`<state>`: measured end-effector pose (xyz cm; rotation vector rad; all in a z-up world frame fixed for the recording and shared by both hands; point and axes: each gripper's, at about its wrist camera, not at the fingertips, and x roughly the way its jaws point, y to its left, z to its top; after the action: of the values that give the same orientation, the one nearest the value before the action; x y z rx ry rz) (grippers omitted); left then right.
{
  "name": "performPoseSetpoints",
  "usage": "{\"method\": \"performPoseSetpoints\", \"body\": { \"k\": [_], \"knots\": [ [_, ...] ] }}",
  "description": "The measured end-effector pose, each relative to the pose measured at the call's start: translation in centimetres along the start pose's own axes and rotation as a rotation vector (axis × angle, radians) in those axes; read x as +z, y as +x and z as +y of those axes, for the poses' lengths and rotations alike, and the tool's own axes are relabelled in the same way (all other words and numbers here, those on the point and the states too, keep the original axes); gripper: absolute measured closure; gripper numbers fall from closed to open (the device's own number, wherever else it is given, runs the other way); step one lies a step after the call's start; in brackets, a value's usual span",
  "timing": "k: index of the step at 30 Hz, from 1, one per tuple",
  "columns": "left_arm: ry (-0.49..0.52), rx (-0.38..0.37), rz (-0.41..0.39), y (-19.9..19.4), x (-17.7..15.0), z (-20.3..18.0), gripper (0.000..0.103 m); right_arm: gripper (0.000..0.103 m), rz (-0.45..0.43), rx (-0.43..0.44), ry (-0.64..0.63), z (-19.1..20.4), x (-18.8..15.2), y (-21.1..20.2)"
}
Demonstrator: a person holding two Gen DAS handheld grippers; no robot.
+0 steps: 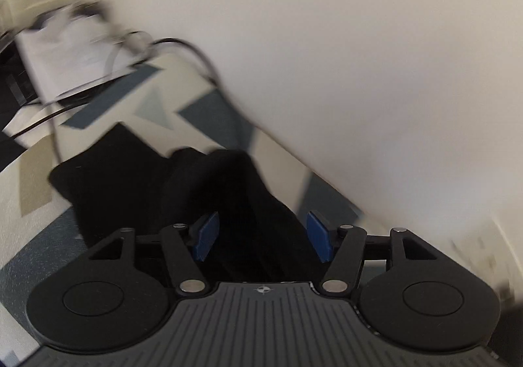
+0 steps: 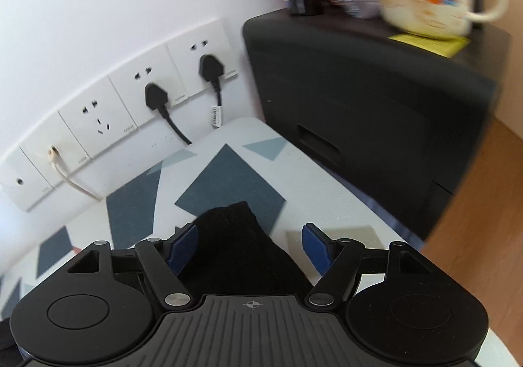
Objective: Fold clothes
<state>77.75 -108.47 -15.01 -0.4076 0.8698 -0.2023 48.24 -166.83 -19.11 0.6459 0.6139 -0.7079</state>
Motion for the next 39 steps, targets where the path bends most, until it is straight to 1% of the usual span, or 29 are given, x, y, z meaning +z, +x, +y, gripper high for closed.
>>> {"method": "performPoseSetpoints", "body": {
  "k": [1, 3, 6, 8, 9, 10, 12, 13, 15, 16, 18, 20, 23, 26, 31, 34, 36, 37, 38, 39],
  "knots": [
    [0.072, -0.042, 0.02, -0.5, -0.7, -1.0, 0.042, 0.036, 0.004, 0.007, 0.01, -0.6, -0.5, -0.7],
    [0.257, -0.152, 0.087, -1.2, -3.3, -3.8, 0.042, 0.036, 0.017, 0.014, 0.01, -1.4, -1.6, -1.9],
    [0.562, -0.309, 0.182, -2.0, -8.7, -8.8, 0.041, 0.036, 0.026, 0.003, -0.101, -0.7, -4.1, -3.4],
    [0.786, -0.373, 0.2, -2.5, -12.7, -12.0, 0.038, 0.037, 0.034, 0.035, -0.237, 1.6, -6.3, -4.5],
    [0.898, -0.4, 0.204, -2.7, -14.7, -13.5, 0.038, 0.037, 0.038, 0.063, -0.313, 3.0, -7.4, -5.0],
    [1.008, -0.411, 0.193, -2.9, -16.7, -14.8, 0.037, 0.037, 0.043, 0.094, -0.39, 4.6, -8.6, -5.5],
    [1.192, -0.44, 0.176, -2.9, -20.0, -16.7, 0.037, 0.036, 0.05, 0.164, -0.512, 7.5, -10.9, -6.2],
    [1.259, -0.453, 0.172, -2.9, -21.1, -17.2, 0.037, 0.036, 0.057, 0.198, -0.552, 8.7, -11.9, -6.3],
    [1.34, -0.469, 0.184, -2.4, -22.7, -17.4, 0.037, 0.036, 0.068, 0.249, -0.61, 10.8, -13.5, -6.4],
    [1.373, -0.474, 0.193, -2.1, -23.3, -17.5, 0.037, 0.036, 0.07, 0.264, -0.631, 11.8, -14.3, -6.3],
    [1.37, -0.463, 0.238, -1.2, -23.4, -17.4, 0.037, 0.036, 0.066, 0.28, -0.66, 13.2, -15.2, -6.1],
    [1.338, -0.442, 0.268, -0.4, -23.4, -17.2, 0.037, 0.036, 0.062, 0.296, -0.687, 14.5, -16.1, -5.9],
    [1.273, -0.445, 0.288, 0.0, -23.0, -16.7, 0.037, 0.037, 0.07, 0.292, -0.716, 15.9, -17.0, -6.0],
    [1.249, -0.466, 0.29, -0.1, -22.9, -16.4, 0.037, 0.037, 0.078, 0.304, -0.739, 16.7, -17.5, -6.3],
    [1.276, -0.502, 0.27, -0.2, -23.6, -16.4, 0.037, 0.036, 0.082, 0.318, -0.824, 17.5, -18.2, -6.7],
    [1.273, -0.527, 0.273, -0.1, -23.8, -16.6, 0.037, 0.036, 0.09, 0.294, -0.862, 17.8, -18.9, -6.5],
    [1.275, -0.54, 0.275, -0.1, -24.0, -16.7, 0.037, 0.042, 0.089, 0.275, -0.854, 17.9, -18.9, -6.2],
    [1.28, -0.546, 0.276, -0.2, -24.1, -16.7, 0.037, 0.058, 0.087, 0.269, -0.834, 17.9, -18.7, -6.0],
    [1.286, -0.551, 0.278, -0.2, -24.3, -16.7, 0.037, 0.079, 0.084, 0.263, -0.815, 17.9, -18.5, -5.9],
    [1.296, -0.558, 0.279, -0.3, -24.4, -16.7, 0.037, 0.084, 0.091, 0.281, -0.761, 17.6, -17.8, -5.9]
  ]
}}
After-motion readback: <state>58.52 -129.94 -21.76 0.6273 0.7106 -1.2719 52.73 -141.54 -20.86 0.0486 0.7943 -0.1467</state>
